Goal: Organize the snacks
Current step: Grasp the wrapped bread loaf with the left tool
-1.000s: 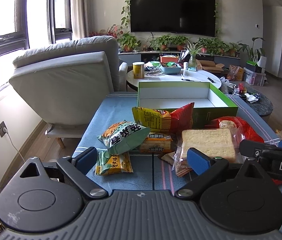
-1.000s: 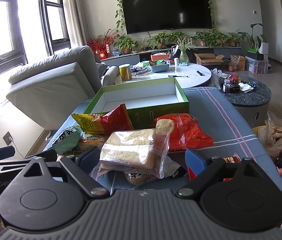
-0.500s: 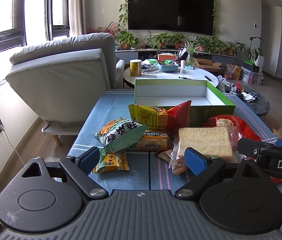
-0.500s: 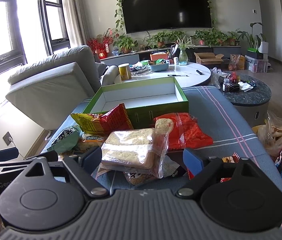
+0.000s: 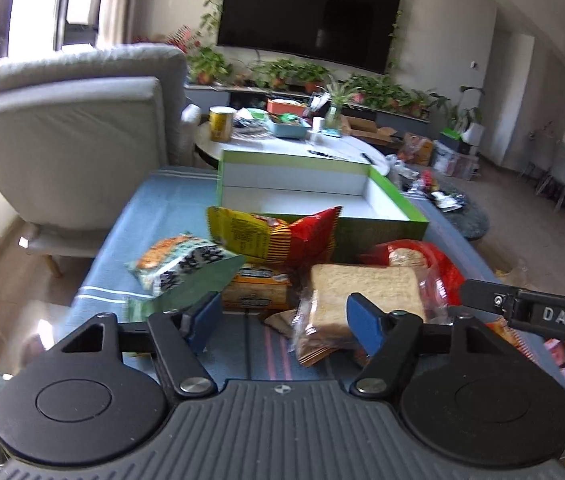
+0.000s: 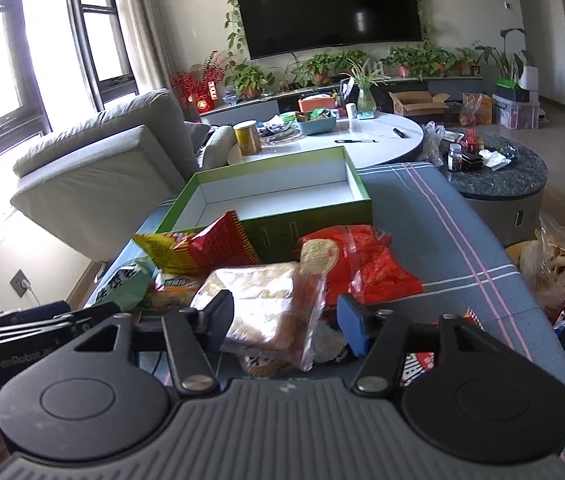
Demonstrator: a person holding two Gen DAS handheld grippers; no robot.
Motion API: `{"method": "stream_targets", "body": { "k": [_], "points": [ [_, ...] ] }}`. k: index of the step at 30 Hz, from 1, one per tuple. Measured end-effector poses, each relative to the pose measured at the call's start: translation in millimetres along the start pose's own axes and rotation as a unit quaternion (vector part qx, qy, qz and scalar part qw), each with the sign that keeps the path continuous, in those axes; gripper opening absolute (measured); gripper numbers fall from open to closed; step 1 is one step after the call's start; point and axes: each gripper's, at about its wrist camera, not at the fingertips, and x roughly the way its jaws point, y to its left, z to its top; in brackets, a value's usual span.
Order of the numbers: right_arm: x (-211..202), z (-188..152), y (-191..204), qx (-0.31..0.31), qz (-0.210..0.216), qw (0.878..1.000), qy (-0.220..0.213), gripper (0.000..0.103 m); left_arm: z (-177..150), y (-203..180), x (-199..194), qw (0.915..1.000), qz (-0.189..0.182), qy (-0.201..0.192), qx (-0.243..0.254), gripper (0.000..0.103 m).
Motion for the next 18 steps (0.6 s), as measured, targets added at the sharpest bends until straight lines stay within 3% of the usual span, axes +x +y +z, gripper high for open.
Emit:
{"method": "stream_targets", "body": {
  "k": [6,18],
  "points": [
    [28.5,10.0,-15.2,0.026,0.005,0.999,0.036,0.081,3.4,2.7,38.2,0.9972,-0.053,0.049,-0.021,0.061],
    [70.1,8.5,-21.3,0.043,0.007,0.994,0.102,0.081,-2.7,2.6,91.7,0.9917,-0.075,0.102,-0.02,0.06]
  ]
}}
